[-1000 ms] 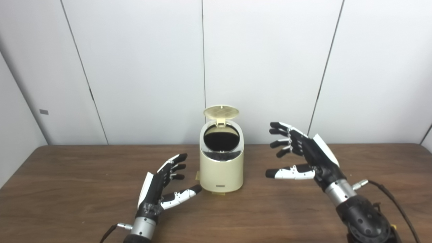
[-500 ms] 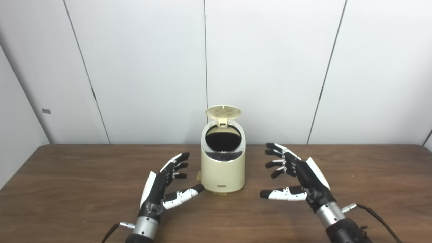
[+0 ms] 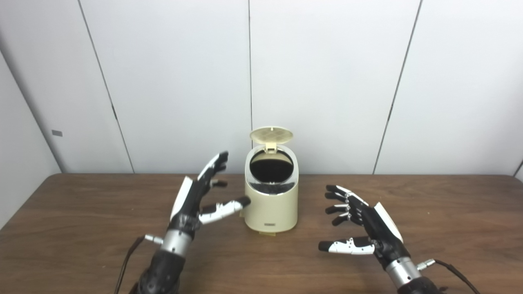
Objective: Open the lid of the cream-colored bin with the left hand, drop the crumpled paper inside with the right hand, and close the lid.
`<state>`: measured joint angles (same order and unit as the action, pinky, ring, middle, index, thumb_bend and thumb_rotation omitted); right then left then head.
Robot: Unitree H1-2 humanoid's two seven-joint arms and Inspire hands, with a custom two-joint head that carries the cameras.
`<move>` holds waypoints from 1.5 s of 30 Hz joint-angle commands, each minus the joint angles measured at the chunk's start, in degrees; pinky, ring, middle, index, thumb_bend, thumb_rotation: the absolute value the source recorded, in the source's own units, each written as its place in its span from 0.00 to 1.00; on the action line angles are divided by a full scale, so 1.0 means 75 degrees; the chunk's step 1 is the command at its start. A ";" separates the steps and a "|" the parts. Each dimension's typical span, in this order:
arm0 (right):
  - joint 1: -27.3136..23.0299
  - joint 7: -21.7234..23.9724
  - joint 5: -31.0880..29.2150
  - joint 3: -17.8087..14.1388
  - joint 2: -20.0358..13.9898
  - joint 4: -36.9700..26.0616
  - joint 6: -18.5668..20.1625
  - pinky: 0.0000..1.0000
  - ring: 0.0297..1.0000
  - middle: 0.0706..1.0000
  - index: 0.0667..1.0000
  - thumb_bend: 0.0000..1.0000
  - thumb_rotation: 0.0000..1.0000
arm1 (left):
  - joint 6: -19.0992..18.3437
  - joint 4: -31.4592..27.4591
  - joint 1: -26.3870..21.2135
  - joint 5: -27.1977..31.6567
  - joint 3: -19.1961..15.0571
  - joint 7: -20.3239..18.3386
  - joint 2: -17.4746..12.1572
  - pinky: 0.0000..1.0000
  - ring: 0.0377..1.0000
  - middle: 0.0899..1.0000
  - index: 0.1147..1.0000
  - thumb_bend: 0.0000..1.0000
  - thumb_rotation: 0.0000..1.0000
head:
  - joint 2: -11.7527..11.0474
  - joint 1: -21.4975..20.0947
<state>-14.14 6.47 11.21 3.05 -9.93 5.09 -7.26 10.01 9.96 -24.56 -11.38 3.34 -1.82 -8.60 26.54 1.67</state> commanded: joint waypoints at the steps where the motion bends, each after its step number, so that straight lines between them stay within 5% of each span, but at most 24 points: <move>1: -0.0137 -0.0183 0.0024 -0.0010 -0.0002 -0.0064 -0.0294 0.54 0.68 0.81 0.83 0.83 0.18 | -0.0111 -0.0303 -0.0548 -0.0013 -0.0016 -0.0063 -0.0112 0.79 0.95 0.98 1.00 0.94 0.37 | 0.0005 0.0000; 9: -0.0117 -0.0229 0.0221 0.0062 0.0019 -0.0101 -0.0206 0.54 0.68 0.82 0.82 0.84 0.15 | -0.0803 -0.0531 -0.1337 -0.0474 0.0069 -0.0118 -0.0234 0.95 1.00 1.00 1.00 1.00 0.38 | -0.0006 -0.0024; 36: -0.0162 -0.0363 0.0332 0.0105 0.0061 -0.0054 -0.0138 0.54 0.66 0.81 0.82 0.84 0.18 | -0.1427 -0.0346 -0.2530 -0.1696 0.1145 -0.1303 -0.0984 0.86 0.98 0.98 0.94 1.00 0.49 | 0.0003 -0.0223; 45: -0.0136 -0.0369 0.0328 0.0103 0.0087 -0.0077 -0.0087 0.54 0.67 0.82 0.83 0.83 0.20 | -0.1511 -0.0482 -0.2675 -0.2439 0.1714 -0.2060 -0.1498 1.00 1.00 0.94 0.92 1.00 0.48 | 0.0030 -0.0261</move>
<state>-13.16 4.71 14.02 4.11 -9.48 6.16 -7.04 -1.56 7.84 -40.90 -28.29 16.13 -16.90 -18.47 26.72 -0.26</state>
